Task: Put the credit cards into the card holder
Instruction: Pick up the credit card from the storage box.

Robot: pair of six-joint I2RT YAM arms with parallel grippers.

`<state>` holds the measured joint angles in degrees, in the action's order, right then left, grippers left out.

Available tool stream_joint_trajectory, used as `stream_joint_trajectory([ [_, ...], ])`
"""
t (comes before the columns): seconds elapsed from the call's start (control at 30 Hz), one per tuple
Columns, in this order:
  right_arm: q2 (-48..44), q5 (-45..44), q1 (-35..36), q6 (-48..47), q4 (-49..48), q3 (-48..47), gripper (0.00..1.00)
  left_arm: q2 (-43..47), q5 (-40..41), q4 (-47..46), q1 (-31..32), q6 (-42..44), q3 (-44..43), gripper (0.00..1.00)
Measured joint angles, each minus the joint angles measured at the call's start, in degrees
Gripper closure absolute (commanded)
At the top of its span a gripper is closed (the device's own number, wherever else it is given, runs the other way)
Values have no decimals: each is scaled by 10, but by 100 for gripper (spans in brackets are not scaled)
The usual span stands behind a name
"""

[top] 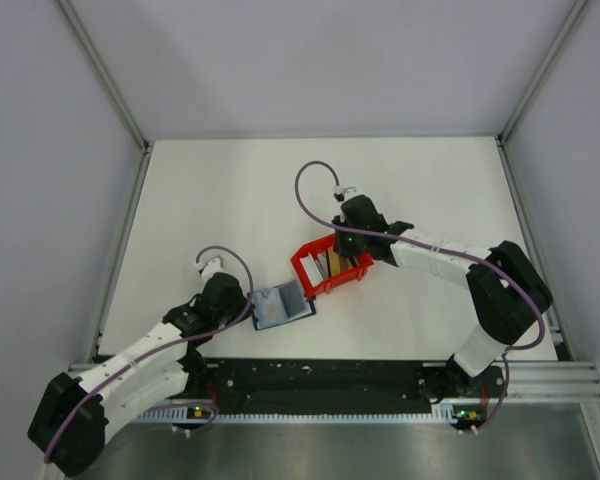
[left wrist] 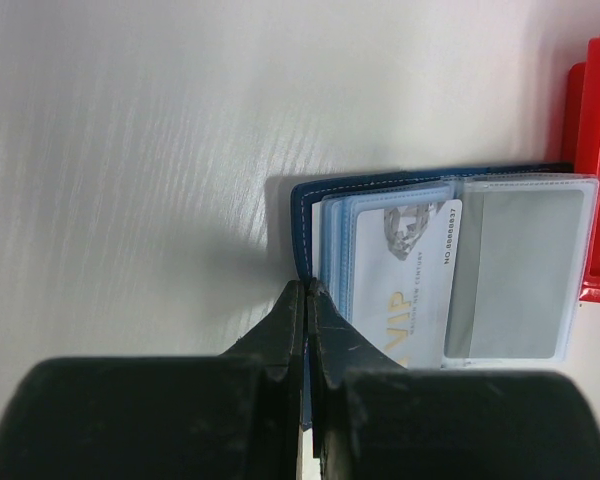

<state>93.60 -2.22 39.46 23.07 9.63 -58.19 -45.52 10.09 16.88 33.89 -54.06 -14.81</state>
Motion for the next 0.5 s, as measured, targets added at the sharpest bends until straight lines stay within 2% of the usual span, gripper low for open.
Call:
stream_joint_trajectory([
  [0.3, -3, 2, 0, -5, -4, 1, 100, 0, 0, -2, 0, 0, 0, 100],
  [0.5, -46, 24, 0, -3, -16, 4, 100, 0, -1, -3, 0, 0, 0, 100],
])
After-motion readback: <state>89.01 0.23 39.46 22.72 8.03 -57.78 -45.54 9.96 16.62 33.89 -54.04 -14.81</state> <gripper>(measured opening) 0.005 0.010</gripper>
